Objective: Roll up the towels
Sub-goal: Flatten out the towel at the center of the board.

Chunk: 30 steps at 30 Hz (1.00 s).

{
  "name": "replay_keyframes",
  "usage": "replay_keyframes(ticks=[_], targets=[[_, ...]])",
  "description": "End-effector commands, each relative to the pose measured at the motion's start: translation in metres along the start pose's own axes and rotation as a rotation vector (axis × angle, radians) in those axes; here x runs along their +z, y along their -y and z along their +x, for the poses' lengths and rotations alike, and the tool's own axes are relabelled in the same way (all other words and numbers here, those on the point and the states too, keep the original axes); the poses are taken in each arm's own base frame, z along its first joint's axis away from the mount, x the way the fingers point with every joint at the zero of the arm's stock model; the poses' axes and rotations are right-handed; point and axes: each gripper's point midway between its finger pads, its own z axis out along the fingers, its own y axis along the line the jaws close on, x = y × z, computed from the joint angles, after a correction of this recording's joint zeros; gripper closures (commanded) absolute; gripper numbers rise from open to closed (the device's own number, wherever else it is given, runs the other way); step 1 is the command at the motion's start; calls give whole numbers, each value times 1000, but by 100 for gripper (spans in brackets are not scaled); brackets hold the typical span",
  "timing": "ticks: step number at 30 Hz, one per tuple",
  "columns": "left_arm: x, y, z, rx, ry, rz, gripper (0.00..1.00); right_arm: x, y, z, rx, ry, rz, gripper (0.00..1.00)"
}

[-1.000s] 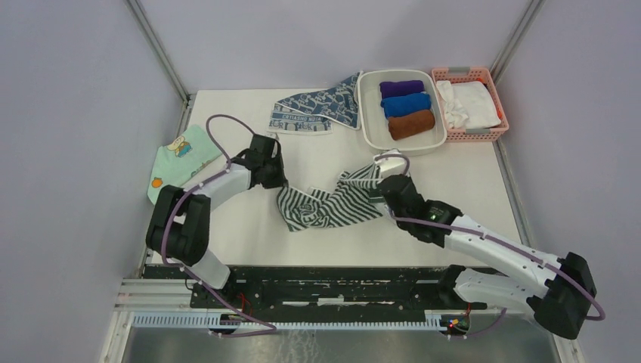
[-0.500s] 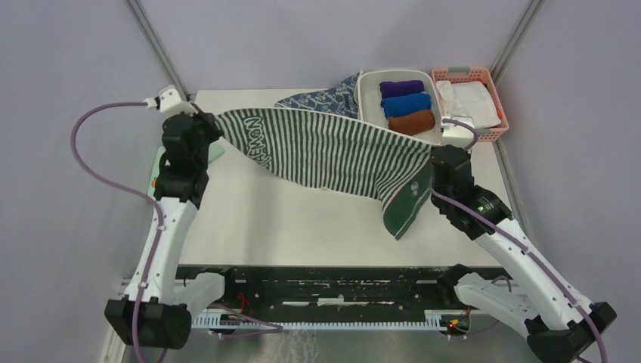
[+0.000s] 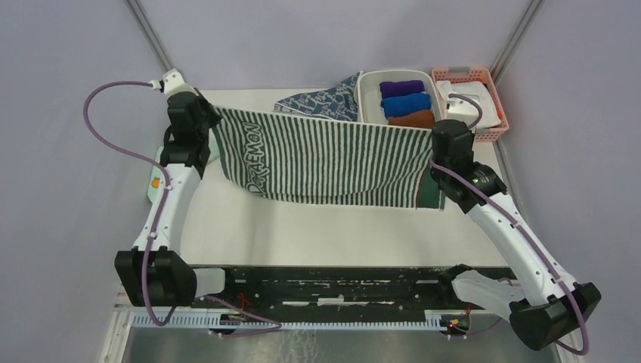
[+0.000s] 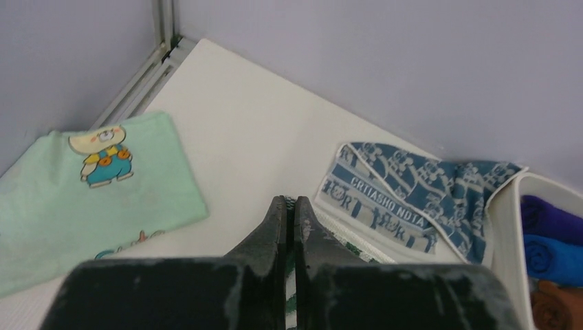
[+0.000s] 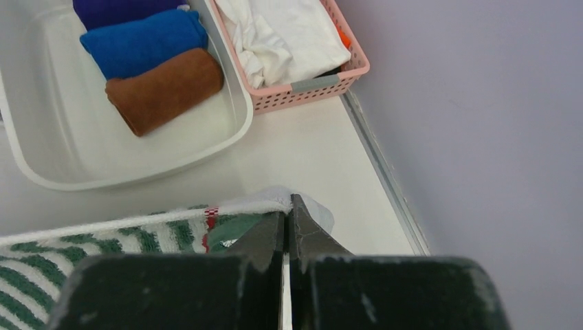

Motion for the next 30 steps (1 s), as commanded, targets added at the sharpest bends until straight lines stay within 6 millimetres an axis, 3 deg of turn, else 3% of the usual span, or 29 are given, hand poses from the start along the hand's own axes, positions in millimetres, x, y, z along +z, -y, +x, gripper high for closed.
replay_keyframes(ticks=[1, 4, 6, 11, 14, 21, 23, 25, 28, 30], targets=[[-9, 31, -106, -97, 247, 106, 97, -8, 30, -56, 127, 115, 69, 100], [-21, 35, -131, -86, 309, 125, 97, -17, 43, -74, 155, 175, 71, 100], [-32, 34, -137, -78, 325, 128, 97, -24, 52, -79, 164, 201, 71, 100], [-60, 12, -118, -81, 329, 85, 97, -37, 47, -66, 136, 210, -39, 100], [-75, -14, -86, -92, 296, 15, 97, -45, 34, -41, 98, 174, -161, 99], [-106, -81, 32, -195, 142, -167, 97, -73, 1, 54, 48, -127, -413, 93], [-117, -96, 59, -232, 109, -206, 89, -85, -5, 75, 75, -211, -461, 93], [-129, -110, 77, -268, 94, -249, 78, -99, -16, 91, 110, -289, -541, 90], [-143, -120, 88, -296, 86, -285, 65, -123, -38, 112, 138, -405, -695, 73], [-148, -120, 84, -301, 95, -286, 57, -137, -49, 126, 136, -493, -774, 61]])
